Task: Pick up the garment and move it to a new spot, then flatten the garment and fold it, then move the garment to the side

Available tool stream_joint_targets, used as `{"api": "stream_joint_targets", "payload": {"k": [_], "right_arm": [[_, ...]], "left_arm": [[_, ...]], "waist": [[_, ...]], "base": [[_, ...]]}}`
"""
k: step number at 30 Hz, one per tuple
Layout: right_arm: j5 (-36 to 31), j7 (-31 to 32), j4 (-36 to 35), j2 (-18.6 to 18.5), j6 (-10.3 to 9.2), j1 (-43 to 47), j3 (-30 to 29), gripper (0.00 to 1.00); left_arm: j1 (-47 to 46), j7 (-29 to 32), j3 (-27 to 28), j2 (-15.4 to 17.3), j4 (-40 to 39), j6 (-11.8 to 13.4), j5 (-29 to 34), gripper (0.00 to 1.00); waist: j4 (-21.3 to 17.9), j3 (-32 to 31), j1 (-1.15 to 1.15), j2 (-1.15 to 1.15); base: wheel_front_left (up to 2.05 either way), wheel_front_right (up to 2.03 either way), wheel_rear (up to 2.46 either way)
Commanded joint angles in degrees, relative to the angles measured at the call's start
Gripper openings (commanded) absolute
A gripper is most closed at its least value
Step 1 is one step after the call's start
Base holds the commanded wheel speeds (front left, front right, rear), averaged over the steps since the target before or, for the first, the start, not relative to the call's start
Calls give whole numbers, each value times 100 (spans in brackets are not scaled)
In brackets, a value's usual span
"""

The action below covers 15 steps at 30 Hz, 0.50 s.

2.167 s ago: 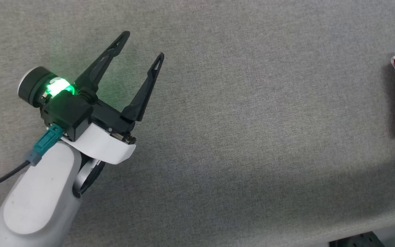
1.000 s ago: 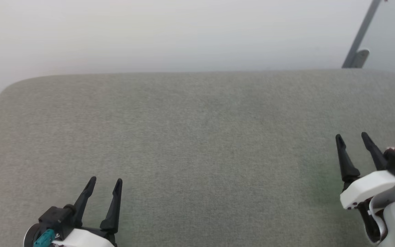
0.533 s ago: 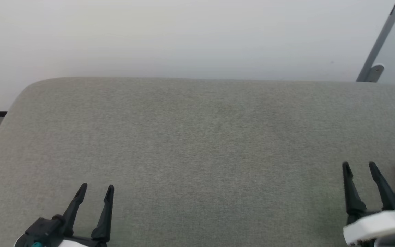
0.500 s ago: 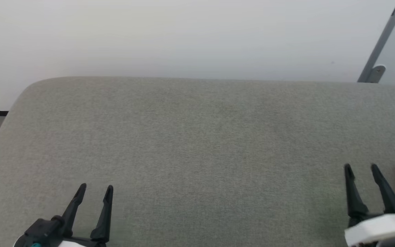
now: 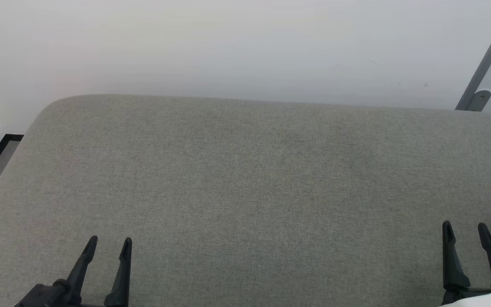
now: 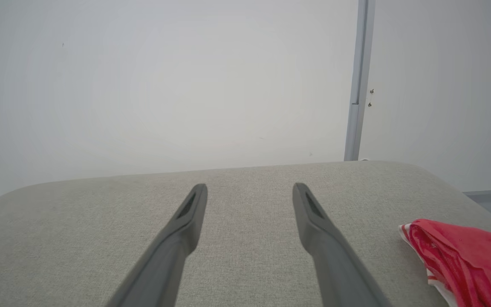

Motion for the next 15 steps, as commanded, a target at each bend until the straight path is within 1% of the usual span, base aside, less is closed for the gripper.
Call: {"api": "stream_joint_targets", "payload": {"k": [1,7,15], "right_arm": [[-22,33,-65,35,-3,64,-16,100],[-35,109,-188,95,-3,112,-46,100],[-16,205,-208,124,-3,109,-10,100]], "left_arm": [[57,-29,31,-7,-31,15,29,100],[69,-29,44,-54,-48,15,44,100],[6,-29,27,-31,7,15,-52,100]], "waist": [[4,-1,0,0],[-11,-3,0,0],[-38,-3,0,0]], "base": [[0,0,0],[0,0,0],[0,0,0]]}}
